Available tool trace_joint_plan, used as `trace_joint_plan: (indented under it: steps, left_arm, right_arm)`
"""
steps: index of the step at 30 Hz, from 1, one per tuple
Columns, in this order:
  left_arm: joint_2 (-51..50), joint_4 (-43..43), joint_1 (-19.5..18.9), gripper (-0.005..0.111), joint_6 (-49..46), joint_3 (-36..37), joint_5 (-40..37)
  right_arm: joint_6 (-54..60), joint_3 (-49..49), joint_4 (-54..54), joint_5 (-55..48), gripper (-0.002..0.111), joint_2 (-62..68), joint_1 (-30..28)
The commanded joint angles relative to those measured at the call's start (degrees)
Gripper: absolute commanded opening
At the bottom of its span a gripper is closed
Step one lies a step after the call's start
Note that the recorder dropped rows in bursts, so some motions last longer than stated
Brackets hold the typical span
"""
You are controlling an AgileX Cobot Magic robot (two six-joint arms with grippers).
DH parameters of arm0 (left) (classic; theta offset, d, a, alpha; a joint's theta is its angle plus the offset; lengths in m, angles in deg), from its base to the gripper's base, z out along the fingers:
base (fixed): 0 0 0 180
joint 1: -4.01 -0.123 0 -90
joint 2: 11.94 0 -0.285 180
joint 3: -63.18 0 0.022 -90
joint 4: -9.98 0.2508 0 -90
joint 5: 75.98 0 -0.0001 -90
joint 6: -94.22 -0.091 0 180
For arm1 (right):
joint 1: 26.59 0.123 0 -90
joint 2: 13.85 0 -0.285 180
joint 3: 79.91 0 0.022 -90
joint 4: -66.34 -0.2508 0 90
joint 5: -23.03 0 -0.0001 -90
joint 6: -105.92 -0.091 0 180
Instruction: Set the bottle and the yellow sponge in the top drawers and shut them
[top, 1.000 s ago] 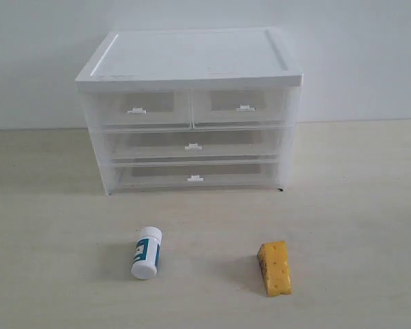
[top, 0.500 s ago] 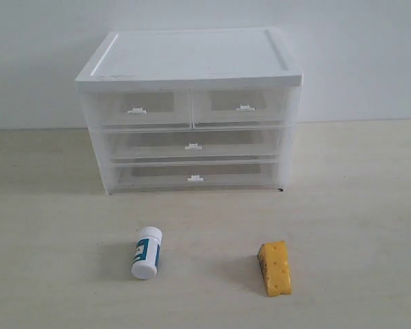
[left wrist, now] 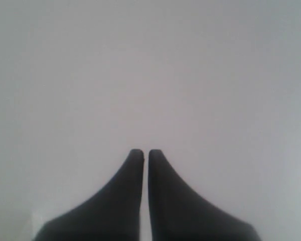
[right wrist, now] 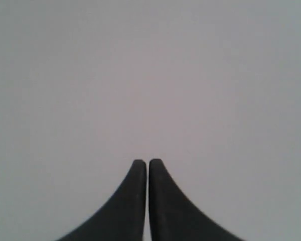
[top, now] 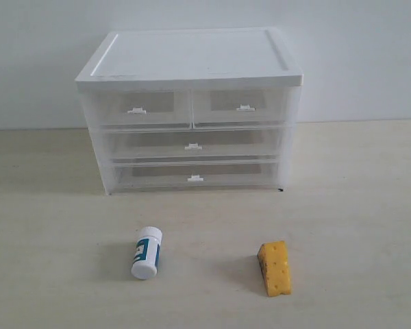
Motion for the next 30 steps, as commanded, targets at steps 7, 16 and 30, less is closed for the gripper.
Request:
trace_joint_plan:
  steps: [7, 16, 30]
  left_arm:
    - [-33.4, 17.4, -0.1, 0.004, 12.4, -6.3, 14.2]
    - [-60.3, 27.8, -0.1, 0.010, 12.9, -15.8, 24.9]
    - [-84.9, 36.8, 0.0, 0.036, 25.2, -35.4, 36.1]
  right_arm:
    - [-13.1, 5.6, 5.1, -3.6, 0.000, 28.3, -0.1]
    - [-25.2, 7.0, 20.9, 6.7, 0.000, 50.7, -0.1]
    - [-43.8, 17.1, 40.6, 22.3, 0.000, 75.4, -0.1]
